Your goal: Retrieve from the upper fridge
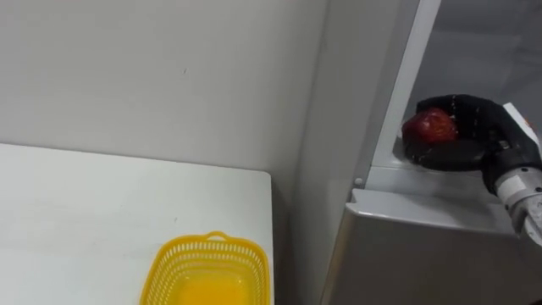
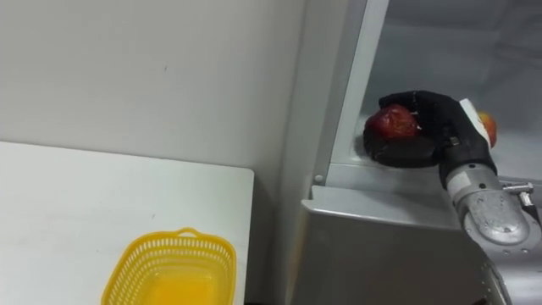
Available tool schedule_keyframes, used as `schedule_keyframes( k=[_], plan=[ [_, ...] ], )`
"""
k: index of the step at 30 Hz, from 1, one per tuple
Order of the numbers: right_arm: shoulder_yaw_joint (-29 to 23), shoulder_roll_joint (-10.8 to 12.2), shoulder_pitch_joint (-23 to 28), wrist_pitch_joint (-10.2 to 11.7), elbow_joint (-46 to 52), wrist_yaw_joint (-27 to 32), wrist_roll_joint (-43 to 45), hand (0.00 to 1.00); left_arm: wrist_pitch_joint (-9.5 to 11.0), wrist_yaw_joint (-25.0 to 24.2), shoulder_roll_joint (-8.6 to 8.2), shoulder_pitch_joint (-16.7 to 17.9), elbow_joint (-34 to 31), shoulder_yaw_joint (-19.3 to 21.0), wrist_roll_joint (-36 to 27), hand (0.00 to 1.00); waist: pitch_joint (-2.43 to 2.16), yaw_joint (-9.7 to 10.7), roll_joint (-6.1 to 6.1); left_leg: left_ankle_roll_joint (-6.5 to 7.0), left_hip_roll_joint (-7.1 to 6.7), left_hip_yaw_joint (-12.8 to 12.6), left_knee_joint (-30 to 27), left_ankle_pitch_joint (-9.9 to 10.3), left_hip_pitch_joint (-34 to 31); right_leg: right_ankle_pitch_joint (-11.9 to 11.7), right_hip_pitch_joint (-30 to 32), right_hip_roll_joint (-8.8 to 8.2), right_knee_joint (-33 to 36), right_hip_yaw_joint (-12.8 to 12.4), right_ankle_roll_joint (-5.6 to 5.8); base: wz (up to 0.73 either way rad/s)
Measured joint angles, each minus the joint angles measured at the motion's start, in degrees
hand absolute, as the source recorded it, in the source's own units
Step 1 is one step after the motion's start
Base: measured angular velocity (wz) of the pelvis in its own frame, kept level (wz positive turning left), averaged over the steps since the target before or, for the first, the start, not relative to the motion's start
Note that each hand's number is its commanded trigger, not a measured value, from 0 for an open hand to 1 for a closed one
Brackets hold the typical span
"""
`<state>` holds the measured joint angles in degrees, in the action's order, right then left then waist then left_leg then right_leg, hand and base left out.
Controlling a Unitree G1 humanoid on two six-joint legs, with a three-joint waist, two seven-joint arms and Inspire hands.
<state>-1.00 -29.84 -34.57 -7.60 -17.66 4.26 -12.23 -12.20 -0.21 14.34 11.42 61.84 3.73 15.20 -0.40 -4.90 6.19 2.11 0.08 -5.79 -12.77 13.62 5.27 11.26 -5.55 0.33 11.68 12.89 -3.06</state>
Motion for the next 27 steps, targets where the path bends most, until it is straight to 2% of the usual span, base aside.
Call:
schedule_keyframes(
  k=[3,5,9,12,16,19,21,23,27],
  plan=[
    [0.3,0.6,0.4,0.0,2.2,1.8,1.4,1.00,0.2,0.0,-0.34,-0.4,0.0,-0.5,0.1,0.00,0.23,0.0,-1.03,-0.01,0.06,-0.2,0.0,0.0,0.2,0.0,0.0,0.01,0.1,-0.1,-0.05,-0.03],
    [0.7,1.3,0.5,0.0,3.2,3.0,1.7,1.00,0.6,0.0,-0.37,-0.5,0.0,-0.5,0.0,0.00,0.04,-0.1,-1.71,-0.01,0.06,-0.3,0.1,0.0,0.3,-0.1,0.0,0.02,0.2,-0.1,-0.05,0.00],
    [1.9,2.1,4.3,0.1,11.4,6.3,4.0,1.00,1.3,1.0,-0.47,-0.6,0.0,-0.6,0.1,0.00,-0.27,-0.1,-3.27,-0.09,0.06,-0.3,1.0,-0.1,0.4,-0.1,0.2,0.01,0.2,-0.1,-0.05,0.00],
    [2.0,5.0,7.1,0.0,17.2,10.0,8.1,1.00,1.9,2.2,-0.58,-0.6,0.3,-0.6,-0.8,0.00,-0.30,-0.1,-3.30,-0.26,0.12,-0.2,0.8,-0.2,0.5,-0.1,0.3,0.11,0.0,-0.3,-0.08,0.00],
    [2.1,5.9,10.7,0.2,24.2,12.7,13.3,1.00,3.1,3.1,-1.17,-0.6,1.4,-0.6,-1.6,0.00,-0.21,0.0,-3.41,-0.26,0.08,-0.2,0.4,-0.2,0.4,-0.1,0.4,0.05,0.0,-0.4,-0.11,0.00],
    [2.0,9.1,12.7,0.8,29.8,14.5,17.0,1.00,3.8,4.4,-2.16,-0.7,2.6,-0.7,-2.1,0.00,0.02,0.5,-3.77,-0.26,0.07,-0.2,0.5,-0.2,0.3,-0.1,0.5,0.04,0.0,-0.3,-0.10,0.00],
    [2.2,10.5,13.9,2.8,33.2,14.5,19.3,1.00,4.6,4.5,-2.73,-0.7,3.0,-0.9,-2.1,0.00,0.13,0.5,-3.95,-0.26,0.13,-0.3,0.6,-0.2,0.3,-0.1,0.6,0.11,0.0,-0.4,-0.12,0.00],
    [2.3,11.5,14.7,3.7,35.9,14.5,21.1,1.00,5.2,4.6,-2.72,-0.8,3.4,-1.5,-2.2,0.00,0.11,0.4,-4.02,-0.28,0.18,-0.3,0.7,-0.2,0.3,-0.1,0.6,0.17,0.0,-0.4,-0.15,0.00],
    [4.4,11.9,15.9,5.6,42.6,15.6,23.0,1.00,5.7,4.5,-2.69,-0.9,4.2,-2.8,-2.1,0.00,0.02,-0.1,-4.03,-0.28,0.14,-0.4,1.2,-0.2,0.4,-0.1,0.6,0.24,-0.1,-0.7,-0.16,-0.02]
  ],
)
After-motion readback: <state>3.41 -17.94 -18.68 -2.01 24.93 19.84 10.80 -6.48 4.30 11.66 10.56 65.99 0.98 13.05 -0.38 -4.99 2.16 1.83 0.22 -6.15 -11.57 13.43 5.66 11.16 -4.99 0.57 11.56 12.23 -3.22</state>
